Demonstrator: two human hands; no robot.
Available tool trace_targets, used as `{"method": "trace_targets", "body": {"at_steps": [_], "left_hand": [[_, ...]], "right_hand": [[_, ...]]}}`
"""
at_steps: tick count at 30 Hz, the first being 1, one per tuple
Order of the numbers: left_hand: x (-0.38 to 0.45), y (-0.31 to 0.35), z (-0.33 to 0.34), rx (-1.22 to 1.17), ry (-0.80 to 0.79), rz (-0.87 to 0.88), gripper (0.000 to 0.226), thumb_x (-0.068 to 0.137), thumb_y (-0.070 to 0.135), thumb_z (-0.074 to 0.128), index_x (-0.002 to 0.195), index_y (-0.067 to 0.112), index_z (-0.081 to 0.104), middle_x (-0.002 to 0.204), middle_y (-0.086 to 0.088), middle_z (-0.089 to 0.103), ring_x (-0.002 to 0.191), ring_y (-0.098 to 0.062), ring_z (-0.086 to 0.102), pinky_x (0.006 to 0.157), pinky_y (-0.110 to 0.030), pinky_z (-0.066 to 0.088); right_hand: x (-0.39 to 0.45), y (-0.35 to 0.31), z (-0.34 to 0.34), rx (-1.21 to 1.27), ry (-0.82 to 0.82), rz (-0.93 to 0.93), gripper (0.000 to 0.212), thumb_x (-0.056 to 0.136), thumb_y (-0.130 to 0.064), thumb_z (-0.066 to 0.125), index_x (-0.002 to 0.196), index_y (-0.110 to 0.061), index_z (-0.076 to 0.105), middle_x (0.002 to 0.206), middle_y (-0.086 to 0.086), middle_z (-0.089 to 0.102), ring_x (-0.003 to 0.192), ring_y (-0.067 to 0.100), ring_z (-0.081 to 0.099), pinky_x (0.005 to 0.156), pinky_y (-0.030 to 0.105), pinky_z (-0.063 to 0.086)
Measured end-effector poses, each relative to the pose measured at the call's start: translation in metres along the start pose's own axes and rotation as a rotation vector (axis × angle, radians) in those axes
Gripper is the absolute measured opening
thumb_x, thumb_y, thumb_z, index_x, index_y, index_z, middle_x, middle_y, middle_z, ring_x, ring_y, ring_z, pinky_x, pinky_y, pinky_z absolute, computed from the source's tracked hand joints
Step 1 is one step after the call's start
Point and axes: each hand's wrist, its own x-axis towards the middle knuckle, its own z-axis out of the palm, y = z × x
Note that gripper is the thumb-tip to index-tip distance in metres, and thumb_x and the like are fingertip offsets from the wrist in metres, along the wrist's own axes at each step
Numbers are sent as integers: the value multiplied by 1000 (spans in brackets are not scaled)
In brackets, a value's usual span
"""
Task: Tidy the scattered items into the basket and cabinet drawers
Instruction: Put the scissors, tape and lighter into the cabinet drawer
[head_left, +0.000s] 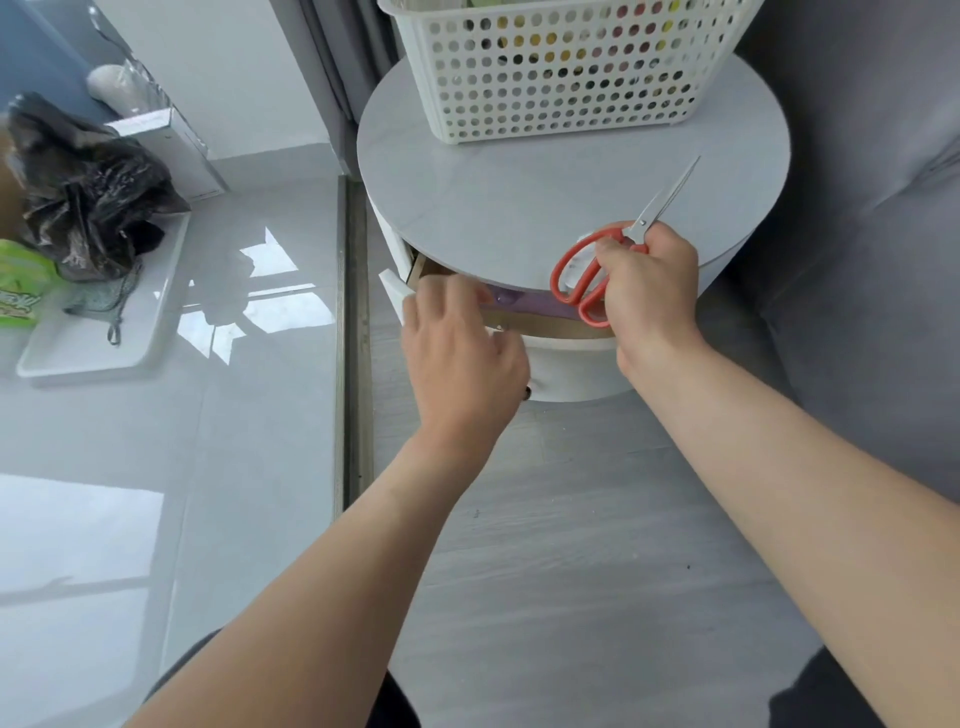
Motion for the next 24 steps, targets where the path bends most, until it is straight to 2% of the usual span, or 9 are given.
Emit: {"method": "trace_targets", "body": {"at_steps": [2,4,6,9,12,14,16,18,24], "left_hand": [[6,0,6,172,-65,141,22,75,19,45,87,17,63,92,5,59,97,-21,49,92,-31,36],[9,-6,9,316,-158,199,27,79,27,33,69,17,56,71,6,57,88,-25,54,99,-37,37],[12,-11,9,374,-208,227,27,81,28,32,60,20,46,61,8,49,79,-24,52,101,-39,36],[16,-12,1,390,-278,198,30,82,25,42,53,17,41,53,7,45,72,-21,45,91,-33,34],[14,-14,-10,404,-360,196,32,80,21,45,51,12,36,47,2,39,62,-26,45,78,-34,36],[11,-17,-16,399,-401,220,33,80,20,46,51,12,33,46,0,35,57,-28,43,71,-33,34],[11,-19,-19,380,-414,240,35,79,18,48,50,12,30,46,0,30,52,-26,33,64,-32,27],[13,-19,-21,361,-432,235,35,78,18,50,50,13,30,45,0,27,51,-25,27,62,-31,23],[19,-18,-22,365,-483,177,28,74,20,53,50,12,41,45,-3,29,52,-27,28,52,-30,19]], "right_hand": [[-4,1,-1,-9,-44,11,12,90,-16,58,78,-18,56,80,-4,61,82,17,63,72,34,53],[-9,5,-6,-20,-128,-3,12,88,-14,61,81,-4,58,76,3,57,77,18,59,69,33,47],[-12,8,-15,-63,-229,-65,22,84,-14,63,88,7,59,77,10,55,73,20,55,69,32,43],[-15,9,-26,-233,-386,-116,14,89,-12,62,95,1,64,77,10,55,72,20,52,69,31,40],[-13,12,-33,-313,-461,2,17,92,-14,61,101,0,63,86,16,62,78,24,58,74,35,45],[-12,12,-35,-331,-499,86,17,92,-15,62,95,2,60,86,15,62,78,27,59,74,37,45],[-11,11,-35,-345,-522,126,13,92,-16,63,88,-4,59,84,16,61,78,27,59,75,38,45],[-11,8,-33,-367,-529,163,16,92,-17,63,95,-1,60,92,21,65,83,29,62,80,40,49],[-9,7,-31,-350,-561,247,6,93,-17,62,91,-12,59,93,14,68,84,25,63,77,36,46]]}}
